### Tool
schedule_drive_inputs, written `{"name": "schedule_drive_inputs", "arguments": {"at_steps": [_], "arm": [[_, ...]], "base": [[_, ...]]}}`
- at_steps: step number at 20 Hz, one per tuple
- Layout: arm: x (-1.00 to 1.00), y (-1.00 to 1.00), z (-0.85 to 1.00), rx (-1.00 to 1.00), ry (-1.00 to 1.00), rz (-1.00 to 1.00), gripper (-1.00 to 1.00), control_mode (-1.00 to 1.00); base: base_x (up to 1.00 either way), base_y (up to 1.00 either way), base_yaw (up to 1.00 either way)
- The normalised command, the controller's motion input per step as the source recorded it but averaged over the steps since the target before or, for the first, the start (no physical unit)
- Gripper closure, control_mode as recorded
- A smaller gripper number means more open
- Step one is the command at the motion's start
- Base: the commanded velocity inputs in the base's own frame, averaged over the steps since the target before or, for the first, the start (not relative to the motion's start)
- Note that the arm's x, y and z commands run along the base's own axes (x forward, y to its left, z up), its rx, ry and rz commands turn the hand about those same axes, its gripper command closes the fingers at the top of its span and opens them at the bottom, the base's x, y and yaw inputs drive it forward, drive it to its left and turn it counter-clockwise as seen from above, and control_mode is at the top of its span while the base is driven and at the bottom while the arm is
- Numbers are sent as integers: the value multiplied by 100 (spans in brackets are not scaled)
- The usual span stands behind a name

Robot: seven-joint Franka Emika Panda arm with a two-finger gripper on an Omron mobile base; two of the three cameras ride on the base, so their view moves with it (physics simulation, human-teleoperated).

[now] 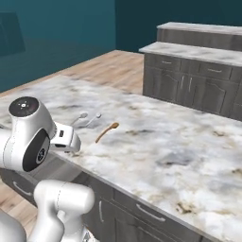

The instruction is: Organize the utensils by type. Pick up the wooden spoons from the counter and place them in the open cabinet. Then pick up the metallic utensils from the counter and place them in the open drawer.

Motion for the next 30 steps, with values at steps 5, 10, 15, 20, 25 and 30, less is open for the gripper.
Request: {"name": "schedule_drive_inputs", "arguments": {"at_steps": [5,10,15,20,25,30], "arm": [[0,0,0,0,0,0,-100,100],[0,0,0,0,0,0,-100,100],[0,0,0,0,0,0,-100,100],[0,0,0,0,0,0,-100,100],[0,0,0,0,0,0,-100,100],[0,0,0,0,0,0,-100,100]], "base": [[46,-2,1],[43,0,0],[31,0,0],[6,0,0],[0,0,0],[0,0,0]]}}
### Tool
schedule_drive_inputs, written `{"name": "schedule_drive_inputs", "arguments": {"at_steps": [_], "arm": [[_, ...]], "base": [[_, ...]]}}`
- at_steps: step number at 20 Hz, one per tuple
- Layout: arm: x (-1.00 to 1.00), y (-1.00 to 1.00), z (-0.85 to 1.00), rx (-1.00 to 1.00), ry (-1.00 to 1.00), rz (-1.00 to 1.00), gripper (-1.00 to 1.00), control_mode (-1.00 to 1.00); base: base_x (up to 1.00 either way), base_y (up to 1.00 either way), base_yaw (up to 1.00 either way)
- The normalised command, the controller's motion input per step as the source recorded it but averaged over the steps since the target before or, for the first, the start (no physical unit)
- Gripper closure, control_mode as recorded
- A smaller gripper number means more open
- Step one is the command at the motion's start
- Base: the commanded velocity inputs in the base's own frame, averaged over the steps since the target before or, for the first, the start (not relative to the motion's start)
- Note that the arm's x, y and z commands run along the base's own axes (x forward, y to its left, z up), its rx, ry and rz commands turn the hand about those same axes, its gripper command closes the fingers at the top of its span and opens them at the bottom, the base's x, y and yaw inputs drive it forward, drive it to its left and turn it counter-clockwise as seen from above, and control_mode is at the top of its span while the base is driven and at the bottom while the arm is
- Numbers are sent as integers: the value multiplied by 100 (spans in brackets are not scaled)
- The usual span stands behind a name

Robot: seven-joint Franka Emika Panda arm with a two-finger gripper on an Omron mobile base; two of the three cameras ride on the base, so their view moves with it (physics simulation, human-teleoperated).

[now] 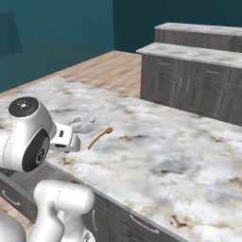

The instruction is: Organize the utensils by type. Pick up the wooden spoons from the counter and place them in the open cabinet. Then pick up the metallic utensils from the counter and place them in the open drawer.

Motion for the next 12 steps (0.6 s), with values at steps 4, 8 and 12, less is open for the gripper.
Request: {"name": "schedule_drive_inputs", "arguments": {"at_steps": [4,8,12], "arm": [[0,0,0,0,0,0,-100,100],[46,0,-6,-3,11,-14,-100,-100],[83,-1,-7,-1,22,-20,-100,-100]], "base": [[1,0,0],[8,0,-1],[0,0,0]]}}
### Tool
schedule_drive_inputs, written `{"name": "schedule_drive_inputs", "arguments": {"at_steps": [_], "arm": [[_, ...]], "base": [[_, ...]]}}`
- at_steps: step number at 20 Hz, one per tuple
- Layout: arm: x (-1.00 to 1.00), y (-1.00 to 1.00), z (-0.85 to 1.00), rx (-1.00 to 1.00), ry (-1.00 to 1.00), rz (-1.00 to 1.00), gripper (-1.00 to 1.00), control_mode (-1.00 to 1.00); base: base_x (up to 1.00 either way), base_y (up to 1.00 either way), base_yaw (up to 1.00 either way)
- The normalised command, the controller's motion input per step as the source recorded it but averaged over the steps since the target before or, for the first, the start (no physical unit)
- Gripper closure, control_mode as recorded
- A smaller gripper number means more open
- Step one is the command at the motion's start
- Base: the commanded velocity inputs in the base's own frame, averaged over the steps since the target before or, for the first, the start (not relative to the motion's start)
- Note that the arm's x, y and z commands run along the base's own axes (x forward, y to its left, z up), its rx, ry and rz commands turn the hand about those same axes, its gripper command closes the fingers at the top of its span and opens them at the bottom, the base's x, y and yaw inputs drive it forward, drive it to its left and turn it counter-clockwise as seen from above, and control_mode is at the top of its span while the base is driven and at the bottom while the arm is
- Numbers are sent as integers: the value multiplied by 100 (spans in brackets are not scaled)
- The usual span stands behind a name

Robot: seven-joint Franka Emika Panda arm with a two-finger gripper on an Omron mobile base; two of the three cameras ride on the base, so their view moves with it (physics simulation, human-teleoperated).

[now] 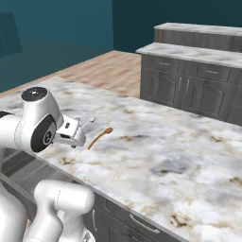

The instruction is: Organize the utensils by type. Pick up the wooden spoons from the counter and place them in the open cabinet. Then pick up the metallic utensils from the counter and place them in the open drawer.

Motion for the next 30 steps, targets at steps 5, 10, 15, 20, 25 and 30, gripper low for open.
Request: {"name": "schedule_drive_inputs", "arguments": {"at_steps": [5,10,15,20,25,30], "arm": [[88,-5,0,0,25,-14,-100,-100],[80,-6,-11,0,29,-1,-100,-100],[73,0,-32,0,22,0,-100,-100],[68,0,-36,0,12,0,-100,-100],[48,3,-44,-4,13,0,-100,-100],[30,3,-47,-7,15,0,-100,-100]], "base": [[0,0,0],[0,0,0],[0,0,0],[0,0,0],[0,0,0],[0,0,0]]}}
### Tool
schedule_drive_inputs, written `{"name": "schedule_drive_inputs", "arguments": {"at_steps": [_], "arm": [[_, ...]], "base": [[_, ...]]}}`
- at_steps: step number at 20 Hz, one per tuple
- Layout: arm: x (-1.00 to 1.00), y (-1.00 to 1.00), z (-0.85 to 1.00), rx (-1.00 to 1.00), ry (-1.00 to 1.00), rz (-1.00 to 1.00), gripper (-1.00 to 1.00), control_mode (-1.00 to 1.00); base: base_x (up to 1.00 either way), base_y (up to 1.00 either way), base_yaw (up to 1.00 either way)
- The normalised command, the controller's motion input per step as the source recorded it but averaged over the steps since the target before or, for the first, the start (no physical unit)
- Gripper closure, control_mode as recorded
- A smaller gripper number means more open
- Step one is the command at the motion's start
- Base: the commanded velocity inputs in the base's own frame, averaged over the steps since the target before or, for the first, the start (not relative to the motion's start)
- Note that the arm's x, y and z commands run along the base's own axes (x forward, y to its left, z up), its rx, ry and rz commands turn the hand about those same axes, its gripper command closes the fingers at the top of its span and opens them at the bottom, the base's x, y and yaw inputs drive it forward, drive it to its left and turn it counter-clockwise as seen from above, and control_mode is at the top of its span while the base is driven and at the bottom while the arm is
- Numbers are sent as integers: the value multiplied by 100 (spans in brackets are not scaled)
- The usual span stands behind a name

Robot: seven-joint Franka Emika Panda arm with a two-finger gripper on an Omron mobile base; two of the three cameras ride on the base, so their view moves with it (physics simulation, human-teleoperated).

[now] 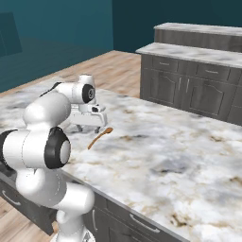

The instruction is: Organize the utensils by type. Pick up the wooden spoons from the counter and place them in the open cabinet. Then pick up the metallic utensils from the counter and place them in the open drawer.

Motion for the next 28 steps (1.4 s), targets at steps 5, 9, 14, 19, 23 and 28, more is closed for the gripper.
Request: {"name": "schedule_drive_inputs", "arguments": {"at_steps": [5,9,14,19,23,28], "arm": [[29,0,-36,-1,8,0,-100,-100],[21,0,-29,0,2,0,-100,-100],[7,1,-22,2,-3,0,-100,-100],[2,3,-24,0,-16,0,-100,-100],[32,0,-18,0,-13,0,-100,-100],[40,3,-10,2,-2,0,-100,-100]], "base": [[0,0,0],[0,0,0],[0,0,0],[0,0,0],[0,0,0],[0,0,0]]}}
